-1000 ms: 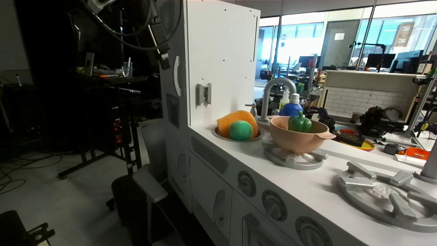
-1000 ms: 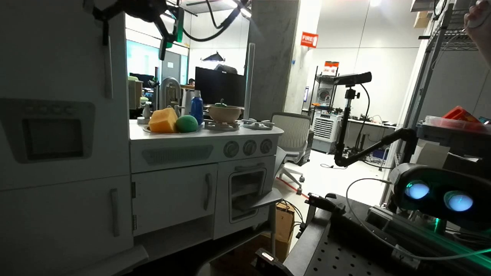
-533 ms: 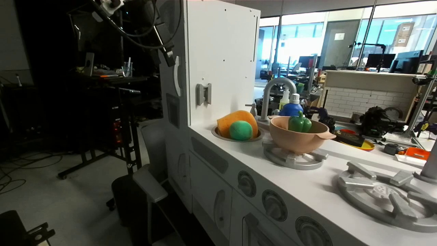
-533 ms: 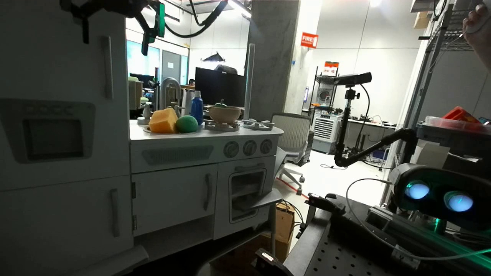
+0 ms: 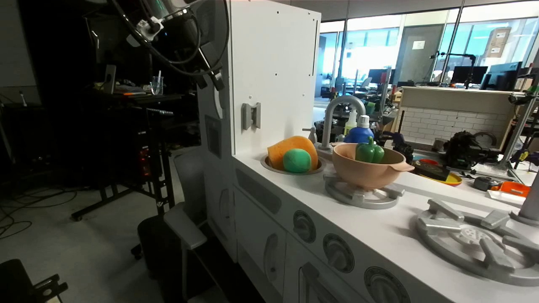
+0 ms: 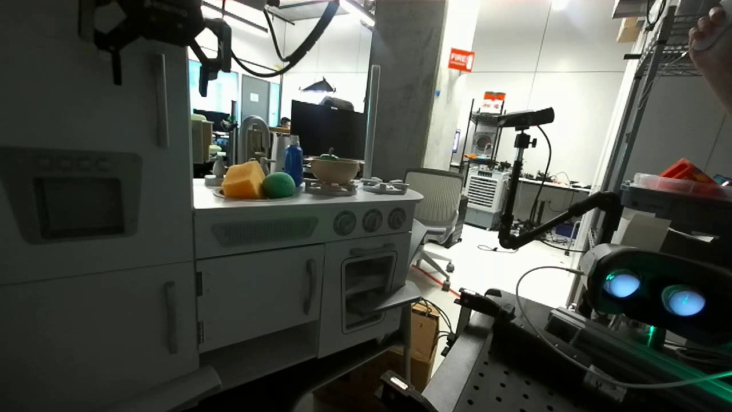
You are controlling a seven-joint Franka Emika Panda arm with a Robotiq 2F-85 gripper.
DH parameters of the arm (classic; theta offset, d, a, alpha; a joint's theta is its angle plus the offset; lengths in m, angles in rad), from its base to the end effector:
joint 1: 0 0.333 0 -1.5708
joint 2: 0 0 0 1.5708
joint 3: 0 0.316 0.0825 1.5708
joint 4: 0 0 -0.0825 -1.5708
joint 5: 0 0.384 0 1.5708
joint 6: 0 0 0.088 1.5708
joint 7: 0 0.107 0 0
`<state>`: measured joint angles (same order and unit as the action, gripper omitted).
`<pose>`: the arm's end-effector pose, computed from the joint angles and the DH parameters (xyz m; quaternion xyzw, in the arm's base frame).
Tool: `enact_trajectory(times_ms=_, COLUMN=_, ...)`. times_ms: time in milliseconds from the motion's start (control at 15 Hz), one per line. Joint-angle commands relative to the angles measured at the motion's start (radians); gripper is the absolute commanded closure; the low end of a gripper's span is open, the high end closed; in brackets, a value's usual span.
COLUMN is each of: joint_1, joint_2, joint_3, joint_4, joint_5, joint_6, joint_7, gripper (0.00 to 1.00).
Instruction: Open the top cabinet on the left, place the green pear and yellow sponge on the bottom shelf of the open cabinet
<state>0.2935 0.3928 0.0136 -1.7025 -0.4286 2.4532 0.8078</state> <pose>0.6588 0.2078 0.4031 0.9659 -0.1060 0.2324 0.0434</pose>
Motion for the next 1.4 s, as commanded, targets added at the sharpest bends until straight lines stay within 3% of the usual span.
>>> enact_trajectory(times_ms=0, joint_1=0.036, joint_2=0.032, joint_3=-0.038, joint_4=0.040, joint_5=-0.039, joint_6=0.028, joint_7=0.047, gripper=0.00)
enact_trajectory(times_ms=467, joint_1=0.057, joint_2=0.051, joint_3=-0.060, joint_4=0.066, joint_5=-0.053, joint_6=0.030, joint_7=0.072, gripper=0.00)
enact_trajectory(times_ms=533, joint_1=0.053, joint_2=0.053, joint_3=-0.062, joint_4=0.058, joint_5=-0.053, joint_6=0.043, joint_7=0.071, gripper=0.25)
enact_trajectory(times_ms=600, joint_1=0.056, joint_2=0.055, joint_3=-0.064, joint_4=0.062, joint_5=-0.055, joint_6=0.039, joint_7=0.073, gripper=0.26)
enact_trajectory(times_ms=1200, joint_1=0.068, joint_2=0.054, joint_3=-0.074, joint_4=0.067, joint_5=-0.077, joint_6=0.022, joint_7=0.155, gripper=0.95)
enact_trajectory(times_ms=1333, joint_1=0.068, joint_2=0.050, joint_3=-0.077, joint_4=0.062, joint_5=-0.069, joint_6=0.007, joint_7=0.201, gripper=1.00)
